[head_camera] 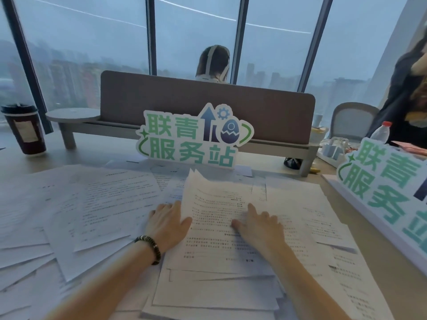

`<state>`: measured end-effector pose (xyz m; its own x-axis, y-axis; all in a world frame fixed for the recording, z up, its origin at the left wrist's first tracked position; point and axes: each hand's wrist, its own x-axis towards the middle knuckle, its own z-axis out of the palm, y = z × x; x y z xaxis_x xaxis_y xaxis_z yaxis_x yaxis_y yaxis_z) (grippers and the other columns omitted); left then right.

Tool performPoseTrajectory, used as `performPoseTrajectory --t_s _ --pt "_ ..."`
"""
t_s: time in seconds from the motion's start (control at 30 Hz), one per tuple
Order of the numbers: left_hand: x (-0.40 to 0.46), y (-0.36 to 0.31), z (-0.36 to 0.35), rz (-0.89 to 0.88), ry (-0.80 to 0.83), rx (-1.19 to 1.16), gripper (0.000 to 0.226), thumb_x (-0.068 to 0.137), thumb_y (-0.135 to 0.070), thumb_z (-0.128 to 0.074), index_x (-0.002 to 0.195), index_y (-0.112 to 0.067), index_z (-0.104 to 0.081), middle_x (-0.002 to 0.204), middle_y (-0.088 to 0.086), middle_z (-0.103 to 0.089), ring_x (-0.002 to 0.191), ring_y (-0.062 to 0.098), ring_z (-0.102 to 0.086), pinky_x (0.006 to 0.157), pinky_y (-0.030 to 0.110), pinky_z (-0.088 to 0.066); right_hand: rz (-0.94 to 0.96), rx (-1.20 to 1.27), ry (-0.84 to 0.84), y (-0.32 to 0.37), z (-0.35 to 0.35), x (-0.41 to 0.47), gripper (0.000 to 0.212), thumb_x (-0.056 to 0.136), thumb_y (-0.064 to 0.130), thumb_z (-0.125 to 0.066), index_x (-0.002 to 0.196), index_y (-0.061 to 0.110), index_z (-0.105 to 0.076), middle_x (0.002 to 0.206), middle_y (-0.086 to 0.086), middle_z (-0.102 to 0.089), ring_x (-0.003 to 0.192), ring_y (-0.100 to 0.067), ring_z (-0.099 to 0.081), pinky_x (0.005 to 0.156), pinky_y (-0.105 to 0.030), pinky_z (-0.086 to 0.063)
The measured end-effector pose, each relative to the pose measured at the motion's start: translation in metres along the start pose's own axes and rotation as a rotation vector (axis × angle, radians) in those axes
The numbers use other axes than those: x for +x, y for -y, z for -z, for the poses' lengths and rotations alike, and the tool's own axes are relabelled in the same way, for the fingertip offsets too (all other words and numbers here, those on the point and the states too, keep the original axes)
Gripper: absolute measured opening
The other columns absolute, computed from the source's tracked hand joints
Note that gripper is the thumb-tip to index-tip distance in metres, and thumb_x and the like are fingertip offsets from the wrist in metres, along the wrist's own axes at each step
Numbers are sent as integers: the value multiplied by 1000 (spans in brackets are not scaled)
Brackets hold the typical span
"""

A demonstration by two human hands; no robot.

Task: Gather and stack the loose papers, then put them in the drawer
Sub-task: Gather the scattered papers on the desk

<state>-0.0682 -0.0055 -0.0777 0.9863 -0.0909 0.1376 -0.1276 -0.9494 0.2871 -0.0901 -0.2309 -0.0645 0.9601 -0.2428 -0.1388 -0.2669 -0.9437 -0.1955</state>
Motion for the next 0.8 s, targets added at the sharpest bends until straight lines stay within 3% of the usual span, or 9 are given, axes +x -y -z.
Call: performPoseTrajectory --t_s 0.17,0.33,0.47,0.6,0.67,0.73,0.8 --pt "7 5 1 -25 65 -279 19 93 -43 -48 93 -24 -48 91 -4 -63 82 16 -59 71 35 -53 56 209 -32 0 10 2 71 92 54 -52 151 24 -25 140 -7 -56 127 -35 -50 103 -42 -44" --pt "5 10 1 39 -1 58 35 93 -58 -38 104 -26 -48 112 -4 -58 112 22 -50 96 40 -41 55 464 -59 -4 20 -1 78 91 41 -66 155 24 -24 148 -13 -38 133 -30 -44 104 -33 -38" --pt "6 11 -4 61 34 53 48 92 -62 -39 121 -24 -50 123 -3 -59 120 24 -47 99 39 -39 22 654 -62 -5 18 4 74 87 36 -74 149 26 -35 148 -12 -40 134 -29 -44 108 -36 -37" --pt "7 2 1 59 -7 -390 35 92 -41 -58 123 -24 -52 116 -5 -64 98 16 -59 80 31 -49 -42 858 -40 -8 14 11 74 82 23 -81 145 24 -41 148 -11 -46 135 -29 -46 110 -43 -40" --pt "7 1 3 108 -19 -661 32 90 -24 -66 119 -23 -53 121 -1 -63 100 17 -61 84 37 -53 -67 895 -27 -10 13 14 76 80 17 -82 144 22 -42 139 -12 -53 124 -31 -54 106 -44 -46" --pt "5 3 7 202 2 -945 44 87 -9 -69 125 -18 -50 126 8 -61 103 25 -63 88 45 -55 -77 958 -1 -13 12 16 69 79 11 -82 137 20 -46 120 -11 -63 104 -28 -65 97 -47 -53" --pt "3 5 9 304 76 -1184 61 86 -1 -69 138 -9 -39 128 16 -60 100 32 -67 82 48 -57 -67 1004 19 -13 10 18 61 79 10 -81 132 15 -50 116 -11 -68 97 -27 -68 93 -47 -56"
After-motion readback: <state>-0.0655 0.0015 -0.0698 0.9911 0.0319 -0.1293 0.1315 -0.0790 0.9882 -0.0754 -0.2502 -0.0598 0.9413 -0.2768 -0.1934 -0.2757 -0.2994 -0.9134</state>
